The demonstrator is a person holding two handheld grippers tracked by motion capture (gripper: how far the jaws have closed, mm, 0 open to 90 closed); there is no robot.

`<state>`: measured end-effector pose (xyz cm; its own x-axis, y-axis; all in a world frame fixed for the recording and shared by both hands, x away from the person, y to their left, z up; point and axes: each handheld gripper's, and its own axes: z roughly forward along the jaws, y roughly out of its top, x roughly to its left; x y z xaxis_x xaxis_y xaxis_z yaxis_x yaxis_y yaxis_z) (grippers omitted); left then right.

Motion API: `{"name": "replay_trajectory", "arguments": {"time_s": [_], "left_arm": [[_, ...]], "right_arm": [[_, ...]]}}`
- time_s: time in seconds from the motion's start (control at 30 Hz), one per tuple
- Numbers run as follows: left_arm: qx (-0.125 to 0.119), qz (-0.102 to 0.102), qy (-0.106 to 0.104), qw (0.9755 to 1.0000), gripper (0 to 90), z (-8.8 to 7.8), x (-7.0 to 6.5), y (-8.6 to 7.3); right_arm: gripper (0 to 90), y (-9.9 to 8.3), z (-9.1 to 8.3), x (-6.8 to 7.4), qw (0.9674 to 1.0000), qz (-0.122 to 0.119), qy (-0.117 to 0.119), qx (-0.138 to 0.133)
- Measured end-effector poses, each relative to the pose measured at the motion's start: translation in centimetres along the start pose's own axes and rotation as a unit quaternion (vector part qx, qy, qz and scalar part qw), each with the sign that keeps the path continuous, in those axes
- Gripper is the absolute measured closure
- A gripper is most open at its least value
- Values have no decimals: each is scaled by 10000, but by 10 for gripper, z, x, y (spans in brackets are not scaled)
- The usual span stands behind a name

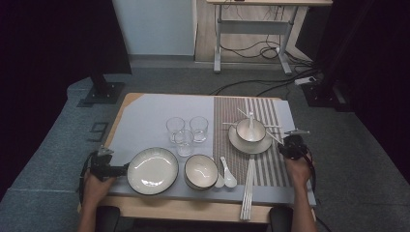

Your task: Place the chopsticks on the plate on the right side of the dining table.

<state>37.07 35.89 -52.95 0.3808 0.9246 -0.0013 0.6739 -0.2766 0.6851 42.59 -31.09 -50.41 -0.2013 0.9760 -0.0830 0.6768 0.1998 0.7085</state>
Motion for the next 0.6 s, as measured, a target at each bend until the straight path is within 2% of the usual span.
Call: {"name": "replay_trajectory", "arguments": {"time_s": [0.27, 0.6], "left_arm": [[-1, 2, 1, 10000, 24, 0, 0, 0], [1, 1, -1, 10000, 24, 0, 0, 0]], "right_arm": [[671, 3, 2, -8, 9999, 129, -16, 2], [661, 7, 7, -13, 9999, 103, -50, 9]]}}
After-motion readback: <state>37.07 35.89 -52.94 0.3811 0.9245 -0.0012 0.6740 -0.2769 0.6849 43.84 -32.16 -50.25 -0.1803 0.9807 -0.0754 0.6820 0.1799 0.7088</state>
